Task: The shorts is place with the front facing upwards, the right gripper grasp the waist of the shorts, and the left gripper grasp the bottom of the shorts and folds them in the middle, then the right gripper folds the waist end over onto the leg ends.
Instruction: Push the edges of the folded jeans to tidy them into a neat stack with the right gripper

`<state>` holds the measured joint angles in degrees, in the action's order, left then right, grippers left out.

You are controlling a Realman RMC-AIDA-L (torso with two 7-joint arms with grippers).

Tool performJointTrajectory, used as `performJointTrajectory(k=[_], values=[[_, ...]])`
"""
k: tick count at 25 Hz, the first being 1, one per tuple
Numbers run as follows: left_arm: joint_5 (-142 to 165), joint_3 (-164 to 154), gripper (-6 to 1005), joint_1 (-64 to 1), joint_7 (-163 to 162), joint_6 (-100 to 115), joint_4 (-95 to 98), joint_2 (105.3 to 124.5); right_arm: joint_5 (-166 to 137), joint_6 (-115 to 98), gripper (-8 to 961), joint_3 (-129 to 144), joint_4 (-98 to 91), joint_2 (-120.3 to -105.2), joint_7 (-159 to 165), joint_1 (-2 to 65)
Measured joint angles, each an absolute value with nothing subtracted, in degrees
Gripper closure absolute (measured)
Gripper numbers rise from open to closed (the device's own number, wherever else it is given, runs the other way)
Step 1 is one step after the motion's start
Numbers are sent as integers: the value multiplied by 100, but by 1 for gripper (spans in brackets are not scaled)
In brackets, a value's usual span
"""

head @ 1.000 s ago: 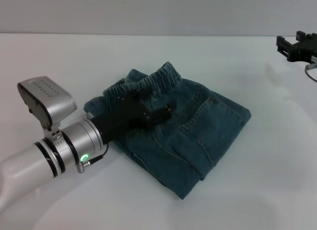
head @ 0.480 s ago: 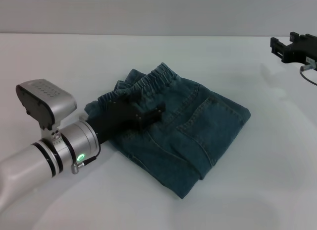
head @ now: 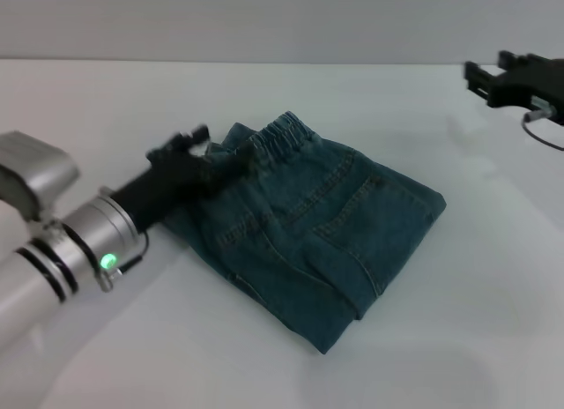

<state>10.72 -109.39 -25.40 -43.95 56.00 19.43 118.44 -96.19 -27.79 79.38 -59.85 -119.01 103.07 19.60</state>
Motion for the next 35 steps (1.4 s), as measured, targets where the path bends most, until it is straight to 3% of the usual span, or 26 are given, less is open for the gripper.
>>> performJointTrajectory(k=[9,20,30,35], values=[[1072,-9484,168,-2180,-3941,6975,1899,11820,-8854,-5710,474,7421,-6868,-11853,10411,1938],[1073,-8885,168,-1681,-3924,7540,1823,11821,-9322,-9189,474,6893,-6638,-11657,12048,2850],[1076,-8875,169,-1687,-3920,7517,1652,11820,-10956,-9774,474,6875,-6166,-11709,12846,3324],[1080,-8874,168,-1746,-3920,7499,1548,11823,-11468,-9788,474,6865,-5700,-11658,12986,3542]])
